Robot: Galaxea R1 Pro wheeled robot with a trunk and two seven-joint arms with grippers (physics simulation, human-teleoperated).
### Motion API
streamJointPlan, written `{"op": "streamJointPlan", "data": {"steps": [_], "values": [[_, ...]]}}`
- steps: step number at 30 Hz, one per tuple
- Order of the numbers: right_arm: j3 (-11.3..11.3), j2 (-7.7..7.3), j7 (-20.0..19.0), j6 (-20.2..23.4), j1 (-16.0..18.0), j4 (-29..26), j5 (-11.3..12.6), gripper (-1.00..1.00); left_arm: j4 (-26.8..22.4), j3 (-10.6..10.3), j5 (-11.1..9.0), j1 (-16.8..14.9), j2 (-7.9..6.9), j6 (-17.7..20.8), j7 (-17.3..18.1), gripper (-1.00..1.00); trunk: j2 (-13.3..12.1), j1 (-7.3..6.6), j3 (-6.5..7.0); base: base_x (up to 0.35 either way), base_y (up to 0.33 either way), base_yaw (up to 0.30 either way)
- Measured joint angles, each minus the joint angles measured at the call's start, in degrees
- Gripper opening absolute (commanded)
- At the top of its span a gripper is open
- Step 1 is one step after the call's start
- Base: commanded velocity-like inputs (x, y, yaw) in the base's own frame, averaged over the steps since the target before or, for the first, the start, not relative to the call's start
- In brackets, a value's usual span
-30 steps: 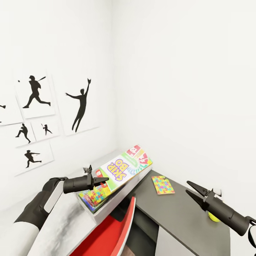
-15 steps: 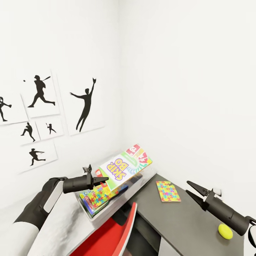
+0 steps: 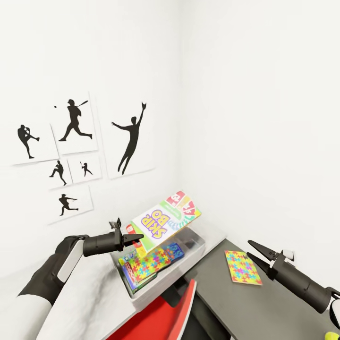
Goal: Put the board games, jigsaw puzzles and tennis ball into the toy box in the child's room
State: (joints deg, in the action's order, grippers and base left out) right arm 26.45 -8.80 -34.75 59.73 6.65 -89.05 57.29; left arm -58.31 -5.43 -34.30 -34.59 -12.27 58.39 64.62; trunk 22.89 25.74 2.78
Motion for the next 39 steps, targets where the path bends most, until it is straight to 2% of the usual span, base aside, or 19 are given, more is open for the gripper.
{"op": "streamJointPlan", "data": {"steps": [14, 30, 39], "values": [[-0.08, 0.52, 0.24, 0.00, -0.01, 0.04, -0.04, 1.00, 0.01, 0.00, 0.05, 0.00, 0.00, -0.09, 0.02, -1.00, -0.01, 0.00, -0.01, 0.151, -0.004, 0.007], [-0.10, 0.60, 0.09, 0.00, -0.01, -0.04, -0.08, 1.00, 0.01, 0.00, -0.07, -0.01, -0.08, -0.04, 0.27, -1.00, -0.01, 0.02, -0.01, 0.010, -0.002, 0.001], [-0.15, 0.54, 0.10, 0.00, 0.00, -0.09, -0.03, 1.00, 0.01, 0.00, -0.05, 0.00, -0.08, -0.05, 0.22, -1.00, -0.01, 0.01, -0.02, 0.053, 0.000, 0.099]]}}
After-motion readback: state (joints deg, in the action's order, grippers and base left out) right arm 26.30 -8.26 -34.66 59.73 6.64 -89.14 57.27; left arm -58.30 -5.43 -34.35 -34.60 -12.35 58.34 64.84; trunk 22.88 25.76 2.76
